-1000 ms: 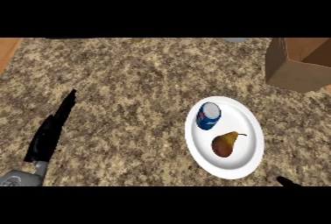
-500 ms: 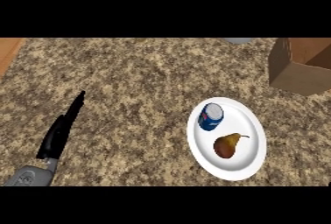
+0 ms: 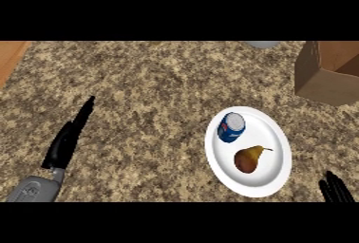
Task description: Pick the can from the plate and place it in the cardboard box
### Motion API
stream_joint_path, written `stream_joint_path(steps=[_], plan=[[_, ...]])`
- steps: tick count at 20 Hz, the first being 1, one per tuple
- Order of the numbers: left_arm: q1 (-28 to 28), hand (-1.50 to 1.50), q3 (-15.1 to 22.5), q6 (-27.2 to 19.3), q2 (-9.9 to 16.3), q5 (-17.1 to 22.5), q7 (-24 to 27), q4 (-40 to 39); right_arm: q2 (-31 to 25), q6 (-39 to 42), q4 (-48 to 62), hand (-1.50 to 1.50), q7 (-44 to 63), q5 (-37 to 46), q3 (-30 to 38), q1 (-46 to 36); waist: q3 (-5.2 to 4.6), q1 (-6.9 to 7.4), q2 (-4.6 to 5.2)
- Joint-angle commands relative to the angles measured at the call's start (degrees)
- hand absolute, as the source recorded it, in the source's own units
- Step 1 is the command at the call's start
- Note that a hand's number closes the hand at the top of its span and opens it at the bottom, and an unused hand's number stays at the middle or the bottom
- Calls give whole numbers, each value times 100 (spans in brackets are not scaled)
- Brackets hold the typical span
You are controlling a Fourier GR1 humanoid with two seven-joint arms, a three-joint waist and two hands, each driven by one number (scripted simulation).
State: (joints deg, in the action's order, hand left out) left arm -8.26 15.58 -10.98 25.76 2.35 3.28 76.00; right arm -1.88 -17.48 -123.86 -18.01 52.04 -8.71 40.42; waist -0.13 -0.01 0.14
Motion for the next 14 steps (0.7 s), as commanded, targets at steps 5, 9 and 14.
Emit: stream_joint_path(steps=[5, 9, 14], plan=[[-191, 0, -331, 267, -98, -136, 143, -505, 184, 543, 138, -150, 1758, 1378, -803, -783, 10, -25, -8], [-122, 0, -416, 430, -162, -234, 21, -236, 186, 1040, 263, -150, 2487, 1418, -997, -1505, 11, -3, -12], [232, 0, -497, 422, -264, -487, -168, 183, 187, 654, 1356, -150, 2157, 1126, -570, -2142, 15, 12, -16]])
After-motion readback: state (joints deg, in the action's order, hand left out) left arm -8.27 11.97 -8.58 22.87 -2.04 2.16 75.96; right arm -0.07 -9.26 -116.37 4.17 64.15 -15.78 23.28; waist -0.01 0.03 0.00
